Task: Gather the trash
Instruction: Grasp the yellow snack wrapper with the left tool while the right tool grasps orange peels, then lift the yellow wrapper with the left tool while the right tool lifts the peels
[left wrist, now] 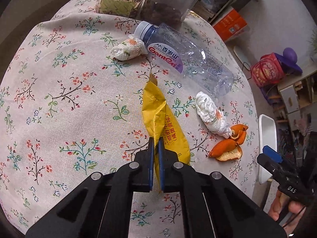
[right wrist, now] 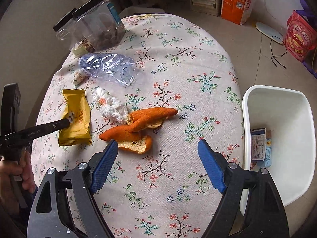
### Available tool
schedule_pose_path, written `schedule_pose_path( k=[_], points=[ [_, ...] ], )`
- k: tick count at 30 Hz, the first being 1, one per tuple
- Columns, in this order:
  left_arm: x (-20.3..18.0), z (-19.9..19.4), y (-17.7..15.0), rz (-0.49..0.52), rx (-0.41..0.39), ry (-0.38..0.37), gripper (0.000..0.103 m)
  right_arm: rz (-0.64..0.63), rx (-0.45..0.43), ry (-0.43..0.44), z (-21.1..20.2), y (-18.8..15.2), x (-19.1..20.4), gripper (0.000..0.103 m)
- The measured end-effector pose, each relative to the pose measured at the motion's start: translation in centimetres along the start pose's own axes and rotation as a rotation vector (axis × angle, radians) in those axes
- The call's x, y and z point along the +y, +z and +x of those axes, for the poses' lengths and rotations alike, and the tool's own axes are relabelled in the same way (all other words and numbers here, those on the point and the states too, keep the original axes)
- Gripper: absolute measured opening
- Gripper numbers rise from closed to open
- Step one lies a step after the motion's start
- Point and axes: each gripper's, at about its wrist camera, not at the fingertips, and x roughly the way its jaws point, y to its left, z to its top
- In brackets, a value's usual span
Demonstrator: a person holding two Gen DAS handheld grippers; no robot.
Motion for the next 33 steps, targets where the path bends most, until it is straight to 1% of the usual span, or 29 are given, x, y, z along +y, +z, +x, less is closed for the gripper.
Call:
schedule_pose_path(
  k=[3, 6, 9, 10, 12, 13, 14, 16, 21, 26, 29, 33],
  points=[
    [-0.3, -1.1, 0.1, 0.007, -0.027, -0.017, 0.003, 0.025, 0.053, 0.037, 1.7, -0.5, 0.6, 0.070],
    [0.1, -1.7, 0.0, -0.004, -0.040, -0.032, 0.002, 0.059, 0.086, 0.065, 3.1, -0.8, 1.0, 0.062],
    [0.1, -2.2, 0.0, -0.001, -0.058, -0.032, 0.002, 0.093, 0.100, 0.081, 3.9, -0.9, 1.2, 0.048],
    [0.0, -2.4, 0.0, 0.004, -0.069, -0.025, 0.002, 0.101, 0.098, 0.087, 4.1, -1.0, 1.3, 0.038],
    [-0.4, -2.5, 0.3, 0.005, -0.083, -0.034, 0.002, 0.102, 0.086, 0.078, 4.2, -0.8, 1.6, 0.031],
    [-0.5, -2.6, 0.4, 0.006, -0.085, -0.041, 0.002, 0.095, 0.074, 0.068, 4.1, -0.7, 1.7, 0.016],
    [-0.7, -2.6, 0.4, 0.008, -0.089, -0.042, 0.002, 0.086, 0.066, 0.066, 3.9, -0.6, 1.9, 0.008],
    [-1.0, -2.8, 0.4, 0.018, -0.098, -0.040, 0.002, 0.069, 0.048, 0.083, 3.1, -0.3, 2.3, 0.008],
    [-1.6, -3.7, 0.5, 0.027, -0.122, -0.070, 0.002, 0.019, -0.001, 0.110, 0.7, 0.2, 3.3, 0.008],
    [-2.7, -5.1, 0.5, 0.057, -0.179, -0.085, 0.002, -0.007, -0.056, 0.136, -1.8, 0.4, 3.6, 0.008],
    [-3.2, -5.5, 0.5, 0.068, -0.195, -0.101, 0.002, -0.020, -0.086, 0.142, -3.1, 0.4, 3.2, 0.008],
    [-3.6, -6.1, 0.6, 0.081, -0.234, -0.101, 0.002, -0.010, -0.143, 0.126, -5.0, 0.6, 2.1, 0.008]
  ],
)
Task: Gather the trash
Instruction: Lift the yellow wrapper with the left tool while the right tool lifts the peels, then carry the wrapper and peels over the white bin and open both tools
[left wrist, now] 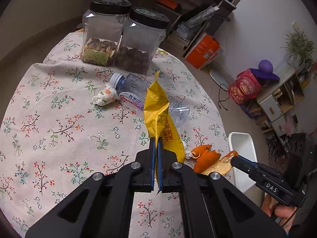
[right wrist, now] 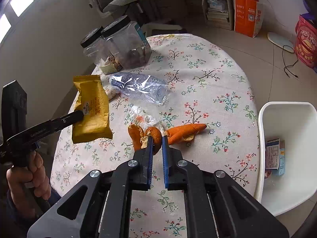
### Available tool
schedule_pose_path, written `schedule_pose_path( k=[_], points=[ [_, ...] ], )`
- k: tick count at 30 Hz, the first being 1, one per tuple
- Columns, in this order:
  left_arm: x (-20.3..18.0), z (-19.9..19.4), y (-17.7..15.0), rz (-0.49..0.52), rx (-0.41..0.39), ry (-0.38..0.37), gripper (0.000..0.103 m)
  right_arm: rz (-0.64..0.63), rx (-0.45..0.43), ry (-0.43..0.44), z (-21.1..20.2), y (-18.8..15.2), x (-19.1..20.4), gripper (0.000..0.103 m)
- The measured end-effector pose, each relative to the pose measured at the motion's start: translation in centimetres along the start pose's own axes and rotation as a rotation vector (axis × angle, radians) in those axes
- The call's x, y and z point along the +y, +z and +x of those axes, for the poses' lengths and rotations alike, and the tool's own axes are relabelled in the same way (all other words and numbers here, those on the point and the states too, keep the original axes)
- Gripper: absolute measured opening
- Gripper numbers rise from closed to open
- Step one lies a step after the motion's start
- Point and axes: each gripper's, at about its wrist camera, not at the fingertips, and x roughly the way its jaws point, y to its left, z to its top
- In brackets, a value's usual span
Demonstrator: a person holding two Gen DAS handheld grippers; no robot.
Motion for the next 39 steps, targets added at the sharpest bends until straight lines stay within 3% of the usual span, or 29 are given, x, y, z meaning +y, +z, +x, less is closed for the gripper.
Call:
schedule_pose_path(
  k=[7, 12, 22, 29, 33, 39],
  points=[
    [-1.6, -1.0, 0.1, 0.026, -0.051, -0.067, 0.002, 0.041, -0.107, -0.033, -4.0, 0.6, -2.8, 0.008],
    [-3.8, -0.2, -0.7, 0.062, -0.028, -0.097, 0.002, 0.054, -0.123, -0.049, -4.9, 0.2, -3.8, 0.008],
    [-10.7, 3.8, -2.9, 0.122, 0.074, -0.207, 0.002, 0.117, -0.190, -0.070, -8.5, -0.2, -7.6, 0.008],
    [-18.5, 7.3, -3.8, 0.165, 0.131, -0.313, 0.002, 0.293, -0.283, -0.165, -13.3, -1.5, -15.7, 0.008],
    [-23.3, 10.2, -5.0, 0.205, 0.182, -0.356, 0.002, 0.375, -0.280, -0.218, -14.1, -2.7, -19.3, 0.008],
    [-27.4, 14.7, -6.9, 0.228, 0.285, -0.365, 0.002, 0.401, -0.261, -0.274, -14.0, -3.4, -20.7, 0.008]
  ],
)
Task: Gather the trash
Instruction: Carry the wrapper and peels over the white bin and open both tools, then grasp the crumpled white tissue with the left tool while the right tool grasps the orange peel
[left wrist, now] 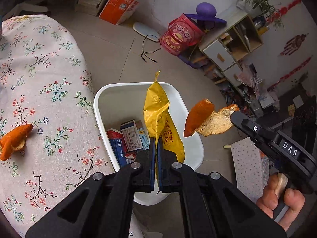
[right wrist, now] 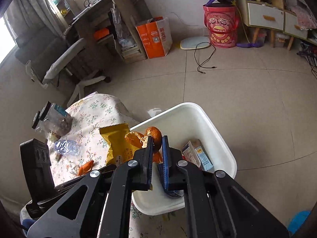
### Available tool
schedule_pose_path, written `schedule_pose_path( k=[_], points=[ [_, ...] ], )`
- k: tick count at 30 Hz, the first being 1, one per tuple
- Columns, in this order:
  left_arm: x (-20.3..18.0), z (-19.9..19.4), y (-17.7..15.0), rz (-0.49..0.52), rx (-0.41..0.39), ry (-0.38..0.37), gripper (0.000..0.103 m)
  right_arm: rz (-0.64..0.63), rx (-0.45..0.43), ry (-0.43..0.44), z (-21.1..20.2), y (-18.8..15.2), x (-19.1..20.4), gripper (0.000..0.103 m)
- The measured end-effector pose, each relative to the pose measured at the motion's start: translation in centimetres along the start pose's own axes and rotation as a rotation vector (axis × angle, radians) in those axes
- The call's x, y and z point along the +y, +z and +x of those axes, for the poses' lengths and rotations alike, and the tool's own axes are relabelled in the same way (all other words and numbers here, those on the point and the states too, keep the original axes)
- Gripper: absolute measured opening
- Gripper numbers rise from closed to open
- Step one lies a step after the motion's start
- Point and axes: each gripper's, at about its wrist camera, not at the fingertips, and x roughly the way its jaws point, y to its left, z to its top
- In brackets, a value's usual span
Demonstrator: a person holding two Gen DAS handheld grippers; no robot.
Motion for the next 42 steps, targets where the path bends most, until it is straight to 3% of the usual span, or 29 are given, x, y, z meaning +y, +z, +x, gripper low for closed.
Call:
schedule_pose_path(
  k=[7, 9, 10, 11, 24, 28, 31, 35, 37, 42],
  points=[
    [-0.7, 3.5, -0.6, 0.016, 0.073, 0.016, 0.005, 0.022, 0.026, -0.092, 0.9, -0.1, -1.2, 0.009],
    [-0.1, 4.2, -0.7, -0.002, 0.102, 0.060, 0.027, 0.035, 0.039, -0.140, 1.3, -0.1, -1.6, 0.020],
    [0.3, 4.0, -0.9, -0.007, 0.084, 0.080, 0.045, 0.042, 0.043, -0.151, 1.4, -0.1, -1.8, 0.040],
    [0.6, 3.6, -1.0, -0.009, 0.059, 0.087, 0.046, 0.050, 0.038, -0.155, 1.3, -0.2, -2.0, 0.047],
    [5.2, -2.0, -1.9, -0.051, -0.014, 0.155, 0.046, 0.024, 0.008, -0.130, 1.3, 0.0, -0.4, 0.047],
    [6.4, -4.3, -1.9, -0.034, -0.027, 0.206, 0.046, -0.003, -0.008, -0.104, 1.2, 0.1, 0.7, 0.048],
    [7.6, -6.7, -1.8, -0.016, -0.027, 0.271, 0.046, -0.030, -0.015, -0.090, 1.3, 0.1, 1.6, 0.054],
    [9.5, -10.7, -1.5, 0.055, -0.029, 0.427, 0.046, -0.063, -0.003, -0.052, 1.8, 0.0, 3.2, 0.056],
    [11.8, -13.1, -1.5, 0.019, -0.031, 0.475, 0.046, -0.089, 0.005, -0.049, 2.2, -0.1, 4.3, 0.056],
    [17.8, -17.1, -2.2, -0.169, -0.058, 0.476, 0.050, -0.138, 0.064, 0.025, 3.9, -0.6, 7.6, 0.059]
  ],
)
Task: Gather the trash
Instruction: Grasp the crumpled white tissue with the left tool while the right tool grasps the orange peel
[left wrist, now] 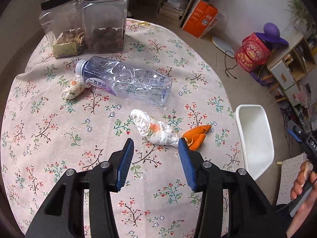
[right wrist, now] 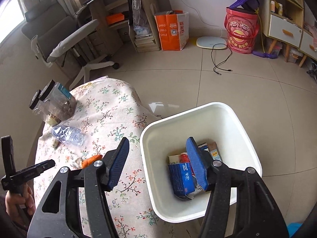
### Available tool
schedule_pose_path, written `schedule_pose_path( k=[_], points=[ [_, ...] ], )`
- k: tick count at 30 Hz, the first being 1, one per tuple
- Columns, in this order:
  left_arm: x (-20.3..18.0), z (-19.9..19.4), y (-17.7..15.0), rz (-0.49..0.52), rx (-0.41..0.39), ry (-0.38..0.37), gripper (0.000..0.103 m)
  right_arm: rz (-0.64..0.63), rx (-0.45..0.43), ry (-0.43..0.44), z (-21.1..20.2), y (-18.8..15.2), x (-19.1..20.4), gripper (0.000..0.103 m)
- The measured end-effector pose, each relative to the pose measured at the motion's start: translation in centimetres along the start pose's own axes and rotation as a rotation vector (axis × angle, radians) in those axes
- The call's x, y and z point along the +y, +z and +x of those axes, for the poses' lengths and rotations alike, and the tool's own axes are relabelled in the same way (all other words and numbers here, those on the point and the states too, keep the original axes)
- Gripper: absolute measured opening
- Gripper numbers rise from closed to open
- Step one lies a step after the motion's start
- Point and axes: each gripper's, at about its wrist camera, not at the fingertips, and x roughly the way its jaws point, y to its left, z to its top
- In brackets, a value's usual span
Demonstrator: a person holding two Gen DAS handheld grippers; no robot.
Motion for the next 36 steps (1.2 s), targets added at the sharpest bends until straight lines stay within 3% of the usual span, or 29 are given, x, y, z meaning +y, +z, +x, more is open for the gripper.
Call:
schedule_pose_path(
  k=[3, 12, 24, 25, 28, 36],
  points=[
    [1.8, 0.7, -0.5, -0.073, 0.010, -0.015, 0.056, 0.038, 0.087, 0.111, 2.3, -0.2, 1.7, 0.060],
    [1.1, 2.9, -0.1, -0.133, 0.038, -0.113, 0.062, -0.067, 0.233, 0.183, 7.5, -3.0, 10.5, 0.060],
    [1.0, 6.9, 0.8, -0.173, 0.064, -0.166, 0.062, -0.080, 0.280, 0.138, 10.3, -4.3, 12.4, 0.060],
    [0.9, 7.2, 0.8, -0.170, 0.061, -0.167, 0.060, -0.081, 0.283, 0.133, 10.5, -4.4, 12.5, 0.060],
    [1.2, 7.6, 0.8, -0.173, 0.052, -0.194, 0.033, -0.084, 0.294, 0.126, 11.0, -4.6, 12.7, 0.060],
    [2.0, 4.9, 0.7, -0.183, -0.011, -0.197, 0.029, -0.084, 0.311, 0.123, 12.1, -4.8, 13.0, 0.060]
  ],
)
